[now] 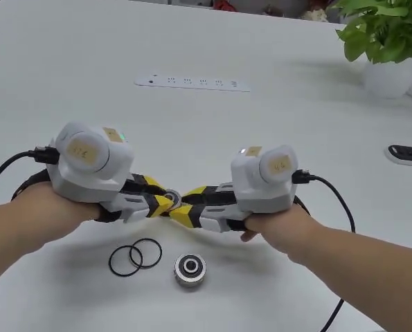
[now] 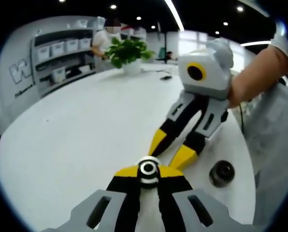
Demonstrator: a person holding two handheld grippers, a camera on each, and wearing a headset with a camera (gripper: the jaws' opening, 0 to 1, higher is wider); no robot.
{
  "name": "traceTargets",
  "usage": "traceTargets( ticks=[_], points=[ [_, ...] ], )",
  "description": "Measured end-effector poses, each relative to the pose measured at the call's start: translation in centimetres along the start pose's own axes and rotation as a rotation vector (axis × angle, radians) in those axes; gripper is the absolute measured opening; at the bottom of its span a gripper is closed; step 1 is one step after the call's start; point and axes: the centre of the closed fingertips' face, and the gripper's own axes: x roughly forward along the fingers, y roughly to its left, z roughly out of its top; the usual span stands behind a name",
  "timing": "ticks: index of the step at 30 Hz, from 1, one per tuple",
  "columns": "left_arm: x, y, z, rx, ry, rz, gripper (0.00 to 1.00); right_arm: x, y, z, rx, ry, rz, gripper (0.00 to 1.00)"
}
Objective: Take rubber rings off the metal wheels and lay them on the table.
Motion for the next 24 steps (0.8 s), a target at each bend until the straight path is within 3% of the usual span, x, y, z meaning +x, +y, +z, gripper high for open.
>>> traceTargets(
  ticks=[24],
  points=[
    [-0.02,0.07,-0.06,-0.002,0.003,0.003,0.12,-0.32,-0.38,-0.45,0.045,0.009,0.001,0.02]
  ],
)
